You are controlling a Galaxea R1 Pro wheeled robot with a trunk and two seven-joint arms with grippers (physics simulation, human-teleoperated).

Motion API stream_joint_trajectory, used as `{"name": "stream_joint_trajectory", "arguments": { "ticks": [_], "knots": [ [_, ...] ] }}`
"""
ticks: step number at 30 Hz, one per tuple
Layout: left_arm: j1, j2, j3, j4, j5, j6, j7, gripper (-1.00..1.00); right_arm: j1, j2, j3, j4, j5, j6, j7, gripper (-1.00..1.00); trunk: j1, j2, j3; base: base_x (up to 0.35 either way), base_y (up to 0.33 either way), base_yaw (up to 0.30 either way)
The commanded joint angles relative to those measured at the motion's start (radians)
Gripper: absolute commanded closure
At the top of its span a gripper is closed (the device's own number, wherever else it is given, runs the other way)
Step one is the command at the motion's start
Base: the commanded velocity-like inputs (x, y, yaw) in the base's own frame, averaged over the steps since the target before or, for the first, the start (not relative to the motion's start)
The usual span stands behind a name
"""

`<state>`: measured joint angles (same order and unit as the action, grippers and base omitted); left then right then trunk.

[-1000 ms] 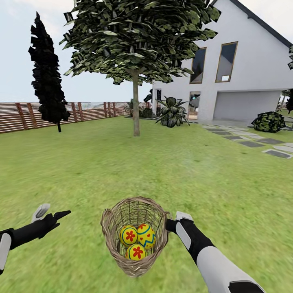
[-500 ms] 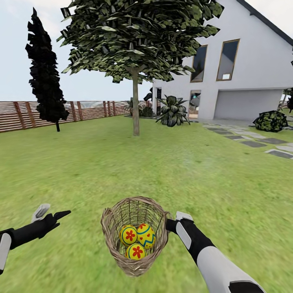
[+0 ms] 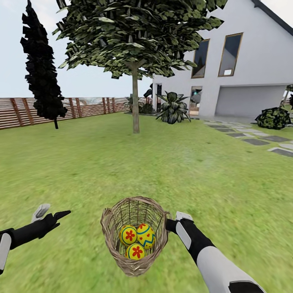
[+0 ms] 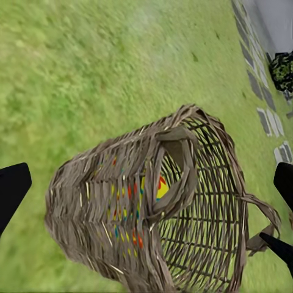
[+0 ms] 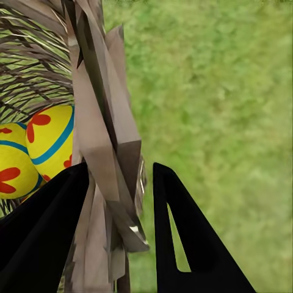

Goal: Take the three Easter eggs out of the wicker basket on the lawn in the garden, then place them on the lawn next to a single tree (choose any tree) so that all three eggs are next to the same tree and none are left in the basket.

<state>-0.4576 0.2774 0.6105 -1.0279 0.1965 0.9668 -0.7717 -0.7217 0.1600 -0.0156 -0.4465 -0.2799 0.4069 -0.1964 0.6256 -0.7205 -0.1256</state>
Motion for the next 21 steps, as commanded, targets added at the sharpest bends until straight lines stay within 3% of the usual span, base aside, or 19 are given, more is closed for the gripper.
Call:
{"name": "stream_joint_trajectory", "arguments": {
  "ticks": [1, 10, 21],
  "knots": [
    [-0.001, 0.000, 0.002, 0.000, -0.002, 0.004, -0.005, -1.00, -0.001, 0.001, -0.003, -0.003, -0.013, 0.003, -0.006, 1.00, 0.001, -0.002, -0.003, 0.251, 0.000, 0.000],
    [-0.001, 0.000, 0.002, 0.000, -0.002, 0.004, -0.005, -1.00, -0.001, 0.001, -0.003, -0.003, -0.013, 0.003, -0.006, 1.00, 0.001, -0.002, -0.017, 0.250, 0.000, 0.000],
    [-0.001, 0.000, 0.002, 0.000, -0.002, 0.004, -0.005, -1.00, -0.001, 0.001, -0.003, -0.003, -0.013, 0.003, -0.006, 1.00, 0.001, -0.002, -0.018, 0.248, 0.000, 0.000]
  ]
}}
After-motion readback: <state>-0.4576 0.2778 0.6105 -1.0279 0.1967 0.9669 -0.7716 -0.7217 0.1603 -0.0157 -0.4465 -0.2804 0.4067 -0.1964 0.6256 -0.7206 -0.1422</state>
